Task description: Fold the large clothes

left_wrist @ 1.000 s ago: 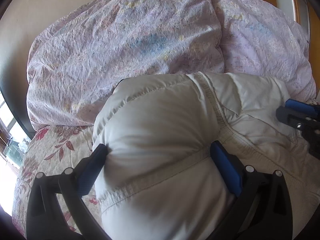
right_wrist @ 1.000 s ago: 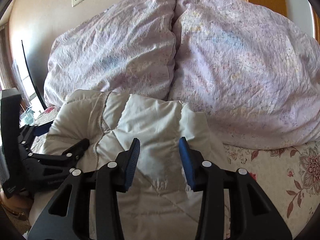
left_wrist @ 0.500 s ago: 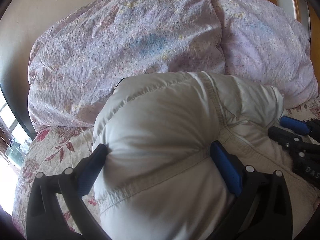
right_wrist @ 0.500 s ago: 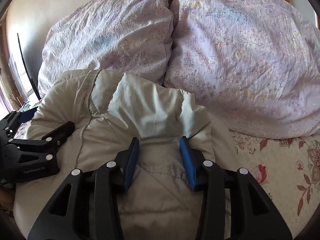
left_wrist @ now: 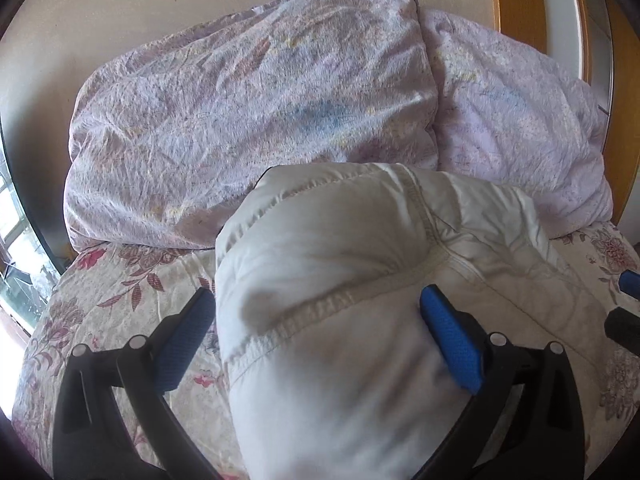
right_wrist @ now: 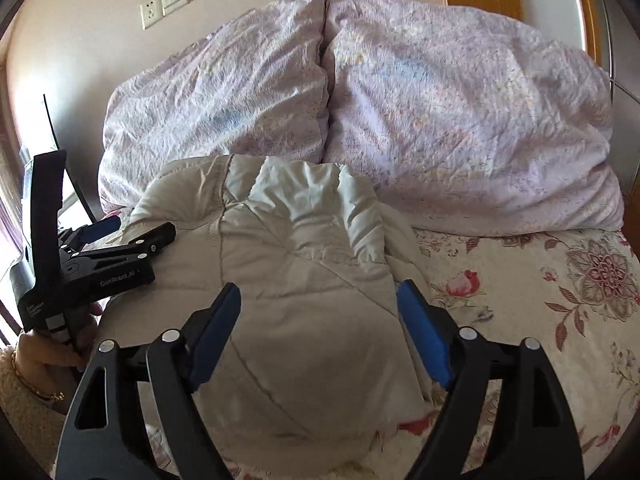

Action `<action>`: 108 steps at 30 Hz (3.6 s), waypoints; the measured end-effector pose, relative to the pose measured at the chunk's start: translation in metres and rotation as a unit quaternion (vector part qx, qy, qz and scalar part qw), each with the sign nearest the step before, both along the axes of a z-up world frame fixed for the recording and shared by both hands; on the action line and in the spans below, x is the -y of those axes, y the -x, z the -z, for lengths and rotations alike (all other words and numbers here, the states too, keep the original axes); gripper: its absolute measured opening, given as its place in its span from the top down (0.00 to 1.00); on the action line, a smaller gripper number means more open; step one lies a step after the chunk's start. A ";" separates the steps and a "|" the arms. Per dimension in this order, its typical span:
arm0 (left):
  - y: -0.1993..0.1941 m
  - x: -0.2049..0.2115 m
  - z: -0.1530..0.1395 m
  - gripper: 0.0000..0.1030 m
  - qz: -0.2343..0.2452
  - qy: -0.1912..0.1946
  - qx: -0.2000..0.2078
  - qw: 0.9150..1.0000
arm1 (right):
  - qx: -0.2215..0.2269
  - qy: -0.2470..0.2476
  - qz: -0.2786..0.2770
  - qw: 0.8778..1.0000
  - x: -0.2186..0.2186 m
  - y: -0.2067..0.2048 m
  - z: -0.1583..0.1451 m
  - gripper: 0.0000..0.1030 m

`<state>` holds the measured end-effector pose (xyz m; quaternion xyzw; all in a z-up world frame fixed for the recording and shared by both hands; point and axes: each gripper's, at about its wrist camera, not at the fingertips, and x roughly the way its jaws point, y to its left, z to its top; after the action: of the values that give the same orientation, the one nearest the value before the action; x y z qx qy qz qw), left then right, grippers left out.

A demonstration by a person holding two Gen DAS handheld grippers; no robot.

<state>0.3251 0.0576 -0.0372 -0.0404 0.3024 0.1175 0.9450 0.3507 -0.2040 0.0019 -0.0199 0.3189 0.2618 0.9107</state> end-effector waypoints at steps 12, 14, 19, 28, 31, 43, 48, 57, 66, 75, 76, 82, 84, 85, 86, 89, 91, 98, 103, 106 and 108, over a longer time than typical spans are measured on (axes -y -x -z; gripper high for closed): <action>0.105 0.016 -0.012 0.02 0.021 0.009 0.012 1.000 | -0.050 0.011 0.021 0.998 0.023 0.060 0.007 0.03; 0.123 0.022 -0.012 0.02 0.019 0.000 0.013 1.000 | -0.045 0.013 0.020 0.999 0.026 0.072 0.008 0.03; 0.161 0.038 -0.008 0.02 0.018 -0.010 -0.006 1.000 | -0.056 0.008 0.031 0.998 0.037 0.095 0.012 0.02; 0.203 0.052 -0.001 0.02 0.034 0.049 -0.029 0.998 | -0.085 -0.012 0.054 0.995 0.063 0.127 0.017 0.02; 0.211 0.055 -0.004 0.02 0.034 0.050 -0.030 0.998 | -0.090 -0.006 0.057 0.994 0.067 0.135 0.017 0.02; 0.217 0.061 -0.014 0.02 0.055 0.101 -0.031 0.993 | -0.073 -0.004 0.044 0.996 0.069 0.158 0.000 0.02; 0.219 0.066 -0.019 0.02 0.058 0.098 -0.028 0.993 | -0.072 -0.007 0.040 0.997 0.070 0.161 -0.003 0.02; 0.226 0.075 -0.028 0.02 0.064 0.093 -0.021 0.993 | -0.072 -0.017 0.036 0.997 0.074 0.169 -0.009 0.02; 0.220 0.074 -0.022 0.02 0.059 0.097 -0.032 0.993 | -0.085 -0.019 0.031 0.996 0.068 0.161 -0.002 0.02; 0.218 0.074 -0.022 0.02 0.063 0.097 -0.031 0.993 | -0.090 -0.023 0.032 0.995 0.070 0.159 -0.002 0.02; 0.218 0.074 -0.022 0.02 0.062 0.098 -0.031 0.993 | -0.091 -0.023 0.032 0.995 0.070 0.158 -0.002 0.02; 0.219 0.074 -0.022 0.02 0.060 0.094 -0.031 0.993 | -0.093 -0.023 0.031 0.995 0.068 0.158 -0.001 0.02; 0.219 0.074 -0.022 0.02 0.061 0.094 -0.031 0.993 | -0.093 -0.023 0.032 0.995 0.068 0.158 -0.001 0.02; 0.219 0.074 -0.022 0.02 0.061 0.094 -0.031 0.993 | -0.093 -0.022 0.031 0.995 0.068 0.158 -0.001 0.02; 0.219 0.074 -0.022 0.02 0.061 0.094 -0.030 0.993 | -0.093 -0.023 0.030 0.995 0.067 0.157 -0.001 0.02; 0.219 0.074 -0.022 0.02 0.061 0.093 -0.031 0.993 | -0.094 -0.022 0.030 0.995 0.067 0.157 -0.001 0.02; 0.219 0.075 -0.023 0.02 0.060 0.092 -0.031 0.993 | -0.094 -0.022 0.030 0.995 0.066 0.157 -0.001 0.02; 0.218 0.075 -0.023 0.02 0.061 0.092 -0.032 0.993 | -0.096 -0.023 0.032 0.995 0.066 0.157 0.001 0.02; 0.217 0.074 -0.022 0.02 0.060 0.092 -0.033 0.993 | -0.096 -0.023 0.032 0.995 0.066 0.156 0.001 0.02; 0.217 0.074 -0.022 0.02 0.061 0.091 -0.033 0.993 | -0.097 -0.023 0.032 0.994 0.066 0.156 0.002 0.02; 0.217 0.073 -0.021 0.02 0.061 0.091 -0.033 0.993 | -0.098 -0.024 0.031 0.994 0.066 0.156 0.002 0.02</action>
<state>0.1080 -0.0158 -0.0159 -0.1037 0.3451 0.0327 0.9322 0.1947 -0.2699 0.0003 0.0375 0.4007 0.2412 0.8831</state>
